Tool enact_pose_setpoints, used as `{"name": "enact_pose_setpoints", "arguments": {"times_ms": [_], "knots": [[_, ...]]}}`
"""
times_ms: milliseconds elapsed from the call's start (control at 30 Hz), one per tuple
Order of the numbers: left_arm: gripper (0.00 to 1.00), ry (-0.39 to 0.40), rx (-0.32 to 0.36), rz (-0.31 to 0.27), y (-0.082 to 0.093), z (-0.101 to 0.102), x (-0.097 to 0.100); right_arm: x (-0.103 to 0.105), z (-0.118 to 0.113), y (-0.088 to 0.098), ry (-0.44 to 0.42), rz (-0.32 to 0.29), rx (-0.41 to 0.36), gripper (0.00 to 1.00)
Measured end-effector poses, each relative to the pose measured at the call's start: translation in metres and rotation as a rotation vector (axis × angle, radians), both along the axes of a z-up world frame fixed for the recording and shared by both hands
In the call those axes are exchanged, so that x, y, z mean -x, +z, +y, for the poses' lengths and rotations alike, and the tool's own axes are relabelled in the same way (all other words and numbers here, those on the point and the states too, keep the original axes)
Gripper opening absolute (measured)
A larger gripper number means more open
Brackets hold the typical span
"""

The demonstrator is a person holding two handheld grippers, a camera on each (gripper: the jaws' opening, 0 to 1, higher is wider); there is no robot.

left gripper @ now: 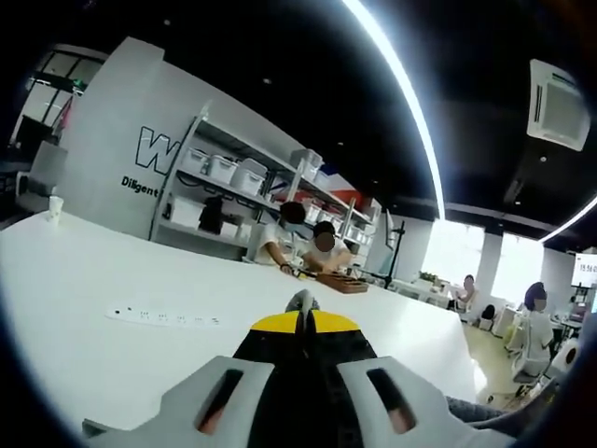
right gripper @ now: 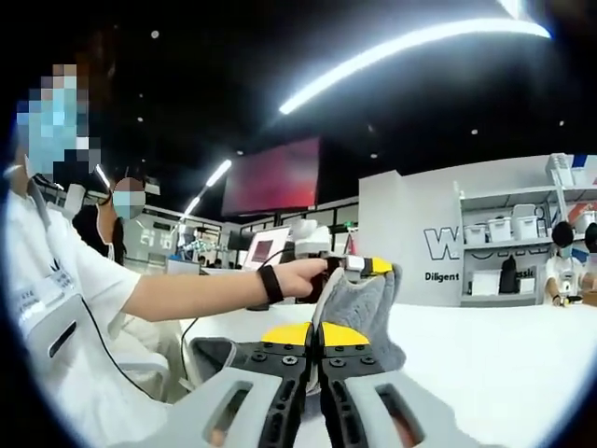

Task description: Open the folded towel by lifting each exposed corner and separating the folded layers until the towel lies flat within the target outline without major curled edges

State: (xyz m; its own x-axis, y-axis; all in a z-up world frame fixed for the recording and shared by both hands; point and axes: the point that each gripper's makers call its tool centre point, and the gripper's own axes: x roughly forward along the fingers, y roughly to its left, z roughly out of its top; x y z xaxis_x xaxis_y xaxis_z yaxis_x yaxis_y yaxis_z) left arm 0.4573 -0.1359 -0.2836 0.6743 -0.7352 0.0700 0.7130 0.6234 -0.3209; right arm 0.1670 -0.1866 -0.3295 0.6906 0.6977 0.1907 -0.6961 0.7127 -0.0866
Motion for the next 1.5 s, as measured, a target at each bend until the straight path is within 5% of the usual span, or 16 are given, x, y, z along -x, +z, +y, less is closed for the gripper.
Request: {"name": "enact_pose_setpoints", "arguments": {"times_ms": [733,1500], "knots": [[0.01,-0.049,-0.015,-0.024,0.008,-0.035,0.007,0.007,-0.022,0.004,-0.056,-0.028,0.026,0.0],[0.01,-0.087,-0.027,0.031,-0.021,-0.056,0.001,0.005,-0.042,-0.007,-0.124,-0.016,0.077,0.0]]}}
